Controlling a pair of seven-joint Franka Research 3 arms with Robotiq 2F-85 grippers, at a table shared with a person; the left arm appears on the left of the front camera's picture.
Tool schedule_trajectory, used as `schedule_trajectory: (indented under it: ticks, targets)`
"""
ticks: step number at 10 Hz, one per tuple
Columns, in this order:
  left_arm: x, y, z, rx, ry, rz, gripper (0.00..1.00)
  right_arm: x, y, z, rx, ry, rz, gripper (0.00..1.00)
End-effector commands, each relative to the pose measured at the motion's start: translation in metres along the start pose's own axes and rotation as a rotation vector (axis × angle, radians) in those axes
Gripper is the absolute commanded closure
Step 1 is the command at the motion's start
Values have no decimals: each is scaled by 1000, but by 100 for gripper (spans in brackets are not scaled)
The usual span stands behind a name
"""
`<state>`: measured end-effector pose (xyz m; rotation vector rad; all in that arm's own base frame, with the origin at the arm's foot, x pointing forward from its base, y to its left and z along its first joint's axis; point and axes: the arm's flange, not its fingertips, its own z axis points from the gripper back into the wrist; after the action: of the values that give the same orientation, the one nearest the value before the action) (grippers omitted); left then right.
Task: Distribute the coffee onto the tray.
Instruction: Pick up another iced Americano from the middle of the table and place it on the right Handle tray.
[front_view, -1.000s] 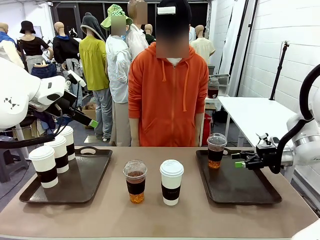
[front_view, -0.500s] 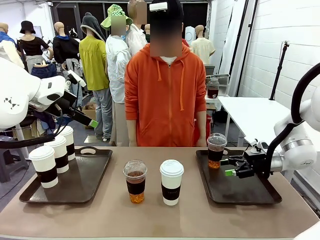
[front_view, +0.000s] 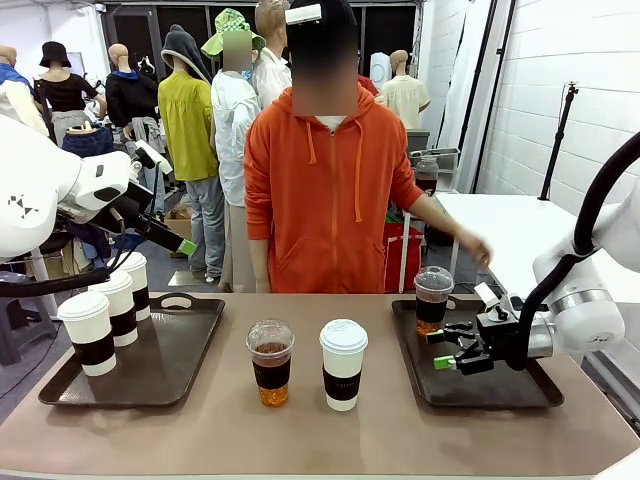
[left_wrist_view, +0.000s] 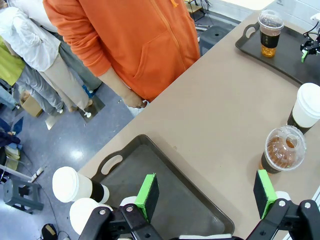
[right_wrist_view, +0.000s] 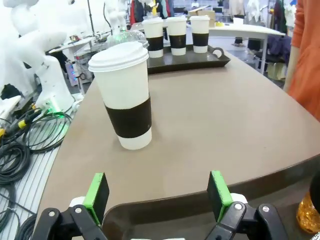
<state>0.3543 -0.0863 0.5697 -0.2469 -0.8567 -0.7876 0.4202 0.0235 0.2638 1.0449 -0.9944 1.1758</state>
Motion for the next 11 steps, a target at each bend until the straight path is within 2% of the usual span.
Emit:
schedule_trajectory:
  ticks: [1,3,5,11]
  targets:
    - [0,0,0,-9,-4,1,0,-2,12,-17,-47,-12,52,0]
    - [0,0,0,-9,-4,1,0,-2,12,-20,-30,-27,46,0]
    - [0,0,0,-9,-4,1,0,-2,12,-20,59,-65,14,0]
    - [0,0,0,-9,-4,1,0,0,13,-21,39,-49,25,0]
